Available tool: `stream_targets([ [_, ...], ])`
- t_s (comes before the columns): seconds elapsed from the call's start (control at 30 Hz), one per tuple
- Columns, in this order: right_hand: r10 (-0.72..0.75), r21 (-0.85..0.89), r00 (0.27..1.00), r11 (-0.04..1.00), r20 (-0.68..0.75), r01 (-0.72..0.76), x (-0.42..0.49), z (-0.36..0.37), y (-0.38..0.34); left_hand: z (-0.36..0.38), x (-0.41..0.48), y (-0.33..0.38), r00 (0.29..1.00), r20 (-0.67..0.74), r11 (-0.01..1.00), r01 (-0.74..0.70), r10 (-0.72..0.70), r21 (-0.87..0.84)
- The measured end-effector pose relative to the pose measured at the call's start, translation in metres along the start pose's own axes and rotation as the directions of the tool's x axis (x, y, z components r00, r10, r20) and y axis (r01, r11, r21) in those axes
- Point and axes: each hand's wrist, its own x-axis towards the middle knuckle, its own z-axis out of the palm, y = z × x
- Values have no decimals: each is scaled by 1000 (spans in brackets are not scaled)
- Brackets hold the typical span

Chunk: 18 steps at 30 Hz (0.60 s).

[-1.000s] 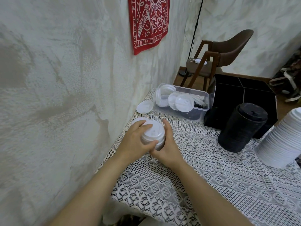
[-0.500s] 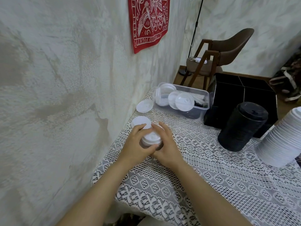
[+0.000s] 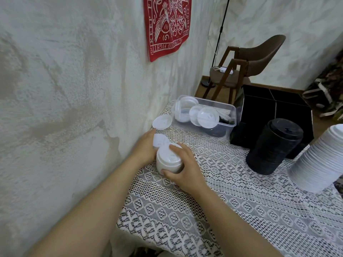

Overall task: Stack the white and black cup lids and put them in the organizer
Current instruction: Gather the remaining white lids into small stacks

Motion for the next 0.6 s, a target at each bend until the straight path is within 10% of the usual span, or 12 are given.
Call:
stream_targets([
  [0.6,25,1,999,1000,20,-25,-1,-3,-4,-28,-9,26,987,-152,999,-53,51,-11],
])
